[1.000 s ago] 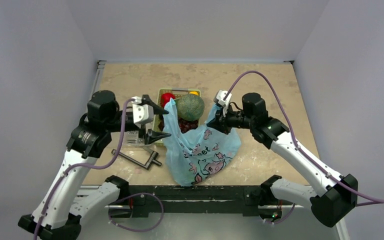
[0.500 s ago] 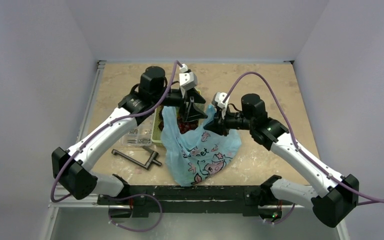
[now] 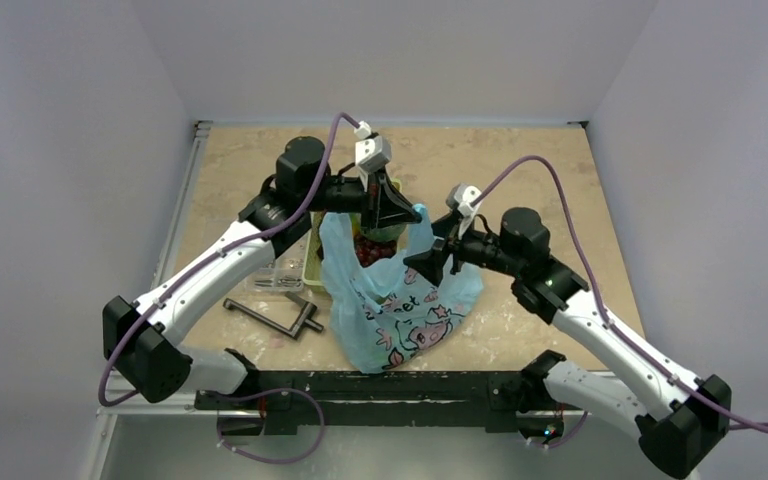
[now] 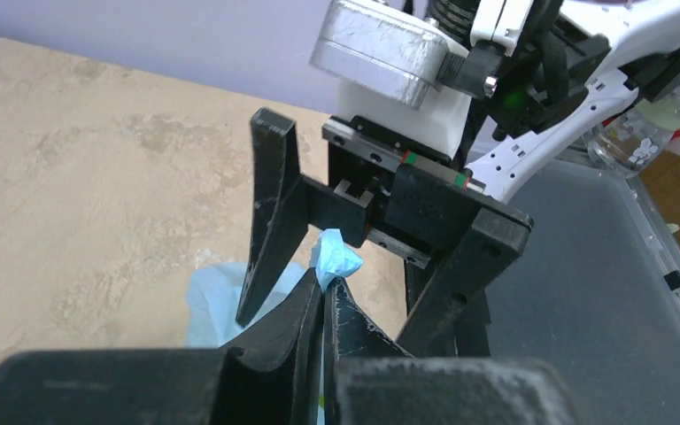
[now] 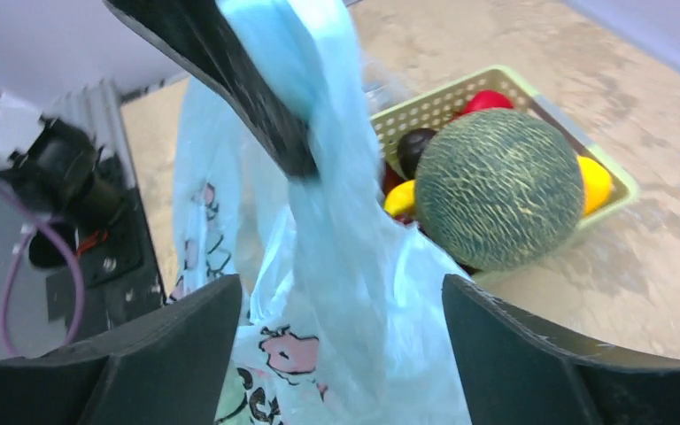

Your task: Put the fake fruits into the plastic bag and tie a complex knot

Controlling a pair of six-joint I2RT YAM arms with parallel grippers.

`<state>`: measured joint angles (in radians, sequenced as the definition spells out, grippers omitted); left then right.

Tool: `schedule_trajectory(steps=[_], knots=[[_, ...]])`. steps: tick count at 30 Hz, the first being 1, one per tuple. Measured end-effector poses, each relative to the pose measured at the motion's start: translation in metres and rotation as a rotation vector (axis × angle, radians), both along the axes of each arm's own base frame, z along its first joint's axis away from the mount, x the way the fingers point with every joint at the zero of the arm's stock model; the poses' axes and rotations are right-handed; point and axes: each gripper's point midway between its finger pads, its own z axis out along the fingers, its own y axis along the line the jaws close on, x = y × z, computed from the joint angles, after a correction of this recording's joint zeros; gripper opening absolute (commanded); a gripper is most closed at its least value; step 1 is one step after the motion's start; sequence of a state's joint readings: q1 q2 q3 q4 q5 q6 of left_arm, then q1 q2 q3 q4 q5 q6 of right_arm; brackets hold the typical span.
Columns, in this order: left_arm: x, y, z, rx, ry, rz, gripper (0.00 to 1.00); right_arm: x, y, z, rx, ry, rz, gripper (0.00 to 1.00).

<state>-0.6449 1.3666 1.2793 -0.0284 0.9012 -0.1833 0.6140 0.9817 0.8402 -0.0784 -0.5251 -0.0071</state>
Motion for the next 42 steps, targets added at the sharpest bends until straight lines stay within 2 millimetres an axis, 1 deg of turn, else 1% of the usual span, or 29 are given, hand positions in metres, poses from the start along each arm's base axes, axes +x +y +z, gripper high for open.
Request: schedule_trajectory(steps=[1,4,6,7,9,11,13,15,17,19,21,22,24,25,26,28,32,35,39,42], knots=[[-0.001,0.001,0.001,-0.006,0.011,0.009,0.00,0.000,-0.005,0.001,0.032,0.007,-0.045,0.91],[0.000,0.002,0.006,-0.028,0.037,0.038,0.00,0.000,-0.017,0.003,0.149,0.048,-0.168,0.95],[0.000,0.003,0.011,-0.046,0.056,0.061,0.00,0.004,-0.016,0.005,0.204,0.067,-0.214,0.96],[0.001,0.004,0.013,-0.055,0.065,0.073,0.00,0.007,-0.014,0.006,0.224,0.071,-0.231,0.95],[0.002,0.004,0.014,-0.067,0.080,0.087,0.00,0.010,-0.003,0.002,0.256,0.081,-0.249,0.93],[0.004,0.004,0.012,-0.072,0.101,0.103,0.00,0.013,0.010,-0.006,0.263,0.093,-0.251,0.93],[0.005,0.004,0.009,-0.070,0.118,0.112,0.00,0.019,0.020,-0.019,0.258,0.105,-0.263,0.90],[0.005,0.004,0.006,-0.069,0.137,0.119,0.00,0.027,0.024,-0.032,0.249,0.111,-0.287,0.83],[0.005,0.004,0.006,-0.071,0.144,0.120,0.00,0.033,0.024,-0.051,0.234,0.119,-0.311,0.75],[0.005,0.005,0.003,-0.069,0.163,0.123,0.00,0.035,0.022,-0.072,0.211,0.133,-0.329,0.66],[0.006,0.006,-0.001,-0.066,0.188,0.125,0.00,0.032,0.019,-0.085,0.197,0.144,-0.333,0.56],[0.006,0.007,-0.004,-0.063,0.205,0.126,0.00,0.031,0.018,-0.090,0.194,0.145,-0.333,0.50],[0.007,0.009,-0.006,-0.066,0.228,0.128,0.00,0.029,0.016,-0.095,0.195,0.146,-0.332,0.28],[0.008,0.010,-0.005,-0.068,0.235,0.127,0.00,0.028,0.015,-0.096,0.195,0.142,-0.331,0.19],[0.008,0.011,-0.004,-0.072,0.239,0.124,0.00,0.027,0.015,-0.096,0.199,0.139,-0.331,0.11],[0.009,0.013,0.000,-0.084,0.237,0.121,0.00,0.026,0.015,-0.097,0.204,0.135,-0.326,0.00],[0.016,0.022,0.002,-0.092,0.242,0.129,0.00,0.026,0.015,-0.095,0.204,0.120,-0.319,0.00],[0.019,0.030,-0.002,-0.078,0.240,0.130,0.00,0.025,0.016,-0.096,0.192,0.115,-0.311,0.01],[0.009,0.039,-0.005,-0.041,0.177,0.103,0.00,0.020,0.014,-0.095,0.155,0.108,-0.291,0.00],[-0.002,0.050,-0.003,-0.019,0.101,0.092,0.00,0.014,0.007,-0.084,0.145,0.069,-0.282,0.00]])
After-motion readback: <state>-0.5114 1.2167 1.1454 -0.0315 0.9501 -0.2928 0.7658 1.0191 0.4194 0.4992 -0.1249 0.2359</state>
